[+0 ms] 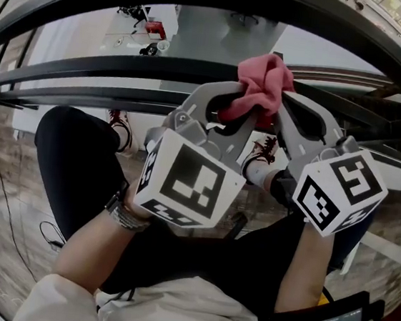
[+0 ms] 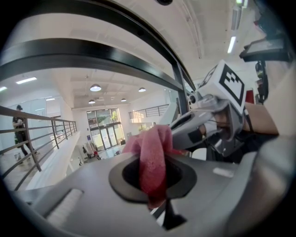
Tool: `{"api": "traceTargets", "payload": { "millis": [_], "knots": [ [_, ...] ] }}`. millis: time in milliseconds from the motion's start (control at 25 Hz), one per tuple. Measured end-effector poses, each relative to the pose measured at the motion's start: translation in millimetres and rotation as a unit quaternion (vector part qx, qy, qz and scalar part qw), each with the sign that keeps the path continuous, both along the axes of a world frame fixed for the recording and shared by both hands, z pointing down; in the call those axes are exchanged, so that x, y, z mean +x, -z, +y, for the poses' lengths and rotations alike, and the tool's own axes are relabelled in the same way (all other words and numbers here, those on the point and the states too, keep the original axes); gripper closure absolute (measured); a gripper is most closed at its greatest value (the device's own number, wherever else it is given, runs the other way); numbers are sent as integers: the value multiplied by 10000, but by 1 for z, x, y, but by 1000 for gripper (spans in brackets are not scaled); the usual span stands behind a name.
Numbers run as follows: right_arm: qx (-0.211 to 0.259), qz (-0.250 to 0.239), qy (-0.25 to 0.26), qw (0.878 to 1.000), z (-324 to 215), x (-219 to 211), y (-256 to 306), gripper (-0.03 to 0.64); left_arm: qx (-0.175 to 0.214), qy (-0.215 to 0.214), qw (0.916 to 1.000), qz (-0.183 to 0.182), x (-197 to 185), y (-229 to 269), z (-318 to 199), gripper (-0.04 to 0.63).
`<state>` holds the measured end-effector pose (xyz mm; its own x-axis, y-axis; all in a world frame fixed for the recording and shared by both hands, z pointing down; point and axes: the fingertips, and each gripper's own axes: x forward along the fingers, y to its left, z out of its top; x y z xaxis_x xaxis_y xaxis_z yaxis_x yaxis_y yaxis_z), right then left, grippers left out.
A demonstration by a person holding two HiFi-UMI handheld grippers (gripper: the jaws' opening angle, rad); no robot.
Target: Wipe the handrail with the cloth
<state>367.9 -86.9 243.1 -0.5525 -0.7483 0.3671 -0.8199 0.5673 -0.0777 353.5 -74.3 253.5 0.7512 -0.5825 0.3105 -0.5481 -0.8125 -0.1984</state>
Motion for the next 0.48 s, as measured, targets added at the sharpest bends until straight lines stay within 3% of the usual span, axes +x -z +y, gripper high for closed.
{"api": "traceTargets", "payload": {
  "millis": [280,480],
  "knots": [
    [-193,-227,119,9995,0,-3,-5,615,-30,-43,10000,-83,-2,-4,0,561],
    [-297,-121,190,9993,2,-3,-13,615,-91,-63,9998,-147,-2,-9,1,561]
  ]
}}
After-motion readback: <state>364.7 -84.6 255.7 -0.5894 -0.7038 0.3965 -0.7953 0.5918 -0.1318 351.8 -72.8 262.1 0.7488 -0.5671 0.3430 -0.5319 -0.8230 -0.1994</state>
